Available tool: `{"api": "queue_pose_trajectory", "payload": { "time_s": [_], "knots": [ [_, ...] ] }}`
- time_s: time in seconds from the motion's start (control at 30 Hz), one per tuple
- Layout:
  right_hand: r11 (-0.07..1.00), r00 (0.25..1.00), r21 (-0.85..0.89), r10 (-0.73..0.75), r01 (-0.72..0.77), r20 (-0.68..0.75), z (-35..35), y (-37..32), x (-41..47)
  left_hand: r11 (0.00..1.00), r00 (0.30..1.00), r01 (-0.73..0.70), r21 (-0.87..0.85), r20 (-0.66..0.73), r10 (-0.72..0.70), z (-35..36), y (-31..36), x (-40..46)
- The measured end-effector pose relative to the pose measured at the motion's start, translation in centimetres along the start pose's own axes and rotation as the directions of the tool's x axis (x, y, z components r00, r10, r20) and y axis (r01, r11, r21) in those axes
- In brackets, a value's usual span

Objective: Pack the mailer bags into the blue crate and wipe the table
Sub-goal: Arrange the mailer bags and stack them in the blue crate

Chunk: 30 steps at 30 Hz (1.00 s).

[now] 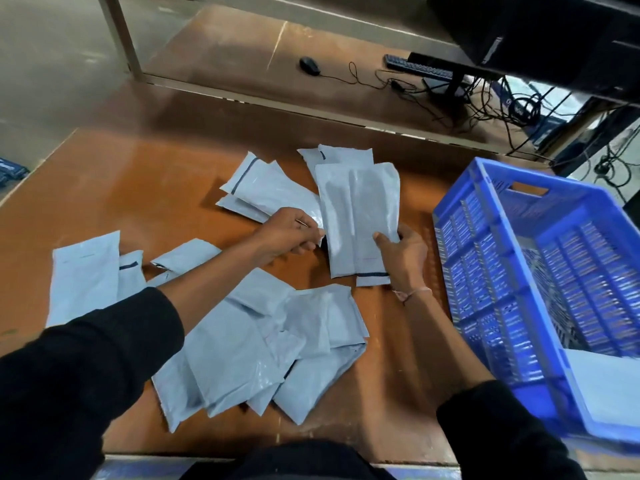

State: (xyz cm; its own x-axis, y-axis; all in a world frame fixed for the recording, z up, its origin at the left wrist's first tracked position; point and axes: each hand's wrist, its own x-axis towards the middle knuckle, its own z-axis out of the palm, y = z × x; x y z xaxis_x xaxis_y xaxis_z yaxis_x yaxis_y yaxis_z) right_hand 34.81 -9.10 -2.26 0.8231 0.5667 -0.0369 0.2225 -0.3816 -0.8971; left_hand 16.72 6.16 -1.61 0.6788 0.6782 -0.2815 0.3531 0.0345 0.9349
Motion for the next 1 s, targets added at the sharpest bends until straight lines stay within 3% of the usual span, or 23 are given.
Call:
{"api": "queue_pose_trajectory", "payload": {
  "time_s": [0.13,0.23,0.3,0.4,0.53,0.63,0.83,1.0],
  "knots": [
    [0.954,0.943,0.291,-0.029,-0.073,0.332,-0.4,-2.5,-0.5,0.987,0.998,-0.054,-0.154,0.006,0.056,0.0,0.9,0.3],
    [0.951,0.904,0.276,0.008,-0.139,0.427,0.6,-3.3,-0.8,0.967,0.996,-0.093,-0.237,-0.021,0.091,0.0,1.6,0.5],
    [0.955,0.895,0.252,0.032,-0.159,0.444,1.5,-3.1,-0.7,0.971,0.991,-0.121,-0.206,-0.081,0.107,-0.2,1.7,0.7],
    [0.960,0.939,0.225,0.083,-0.164,0.333,2.5,-1.7,0.9,0.970,0.987,-0.080,-0.228,-0.157,0.044,-1.0,0.9,1.3],
    [0.988,0.995,-0.119,0.099,-0.099,-0.009,3.6,0.9,3.5,0.923,0.981,-0.045,-0.383,-0.192,-0.032,-2.2,0.5,1.1],
    [0.955,0.986,-0.261,0.160,-0.142,0.049,4.2,1.7,4.6,0.907,0.974,-0.071,-0.416,-0.225,-0.027,-2.7,0.6,0.9],
    [0.976,0.947,-0.046,0.218,-0.213,0.236,3.6,2.6,5.9,0.910,0.970,-0.090,-0.405,-0.244,-0.013,-2.6,1.0,0.8],
    [0.993,0.993,0.107,0.031,-0.043,0.115,0.3,-1.1,4.7,0.924,0.974,-0.083,-0.373,-0.225,-0.003,-1.9,0.7,0.8]
  ]
}}
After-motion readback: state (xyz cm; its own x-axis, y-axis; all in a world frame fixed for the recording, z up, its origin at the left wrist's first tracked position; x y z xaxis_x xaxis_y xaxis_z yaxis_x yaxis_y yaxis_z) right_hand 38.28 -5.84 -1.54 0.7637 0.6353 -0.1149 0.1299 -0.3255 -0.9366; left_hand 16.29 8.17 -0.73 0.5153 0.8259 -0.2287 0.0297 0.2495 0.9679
